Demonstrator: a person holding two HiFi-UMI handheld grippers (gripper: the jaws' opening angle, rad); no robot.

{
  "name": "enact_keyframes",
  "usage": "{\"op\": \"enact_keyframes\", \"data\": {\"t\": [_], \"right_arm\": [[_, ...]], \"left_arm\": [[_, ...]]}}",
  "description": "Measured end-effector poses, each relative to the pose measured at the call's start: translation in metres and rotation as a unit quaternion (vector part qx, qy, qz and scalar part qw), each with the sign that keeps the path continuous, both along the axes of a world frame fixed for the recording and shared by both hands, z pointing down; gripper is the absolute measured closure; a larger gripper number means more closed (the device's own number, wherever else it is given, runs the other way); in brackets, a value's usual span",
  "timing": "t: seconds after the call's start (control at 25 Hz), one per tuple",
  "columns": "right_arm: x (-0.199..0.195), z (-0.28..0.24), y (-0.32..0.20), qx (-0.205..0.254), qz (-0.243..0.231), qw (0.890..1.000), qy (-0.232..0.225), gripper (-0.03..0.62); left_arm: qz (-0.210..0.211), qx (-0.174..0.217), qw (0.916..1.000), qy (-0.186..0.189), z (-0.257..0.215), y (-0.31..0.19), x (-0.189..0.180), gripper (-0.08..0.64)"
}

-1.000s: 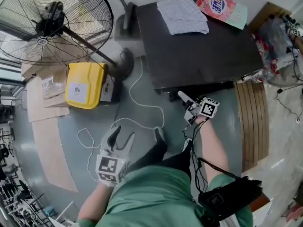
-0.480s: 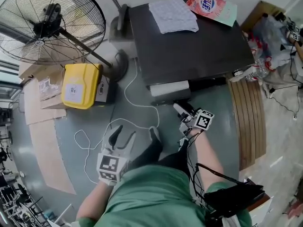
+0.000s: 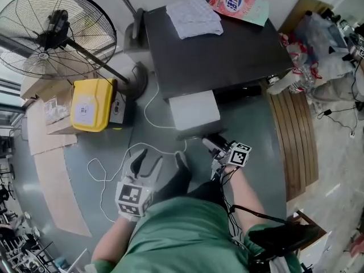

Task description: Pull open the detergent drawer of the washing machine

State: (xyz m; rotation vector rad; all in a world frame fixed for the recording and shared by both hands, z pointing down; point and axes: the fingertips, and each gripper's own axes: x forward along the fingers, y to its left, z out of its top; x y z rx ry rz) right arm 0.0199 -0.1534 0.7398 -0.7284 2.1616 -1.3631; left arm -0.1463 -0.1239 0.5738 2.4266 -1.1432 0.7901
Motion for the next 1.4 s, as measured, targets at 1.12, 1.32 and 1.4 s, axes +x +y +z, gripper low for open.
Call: {"op": "enact_keyframes", "data": {"t": [1.12,1.32,1.4], "right_arm": [[0.029,-0.066,0.087,-0.028,-0.048,0.951,0.305,0.374],[0.04,-0.118,0.065,0.011,-0.01,0.934,0.356,0.4],[0.044,-0.139,0.056,0.028,0.008,0.926,0.376,0.434]], "left_arm": [[-0.023,0.031,0.997,0.067,-0.032,-0.002,0.045,0.354],[-0.04,0.049,0.9954,0.071,-0.045,-0.007,0.039,0.364],[-0.048,0.057,0.9948,0.07,-0.052,-0.008,0.035,0.367]]}}
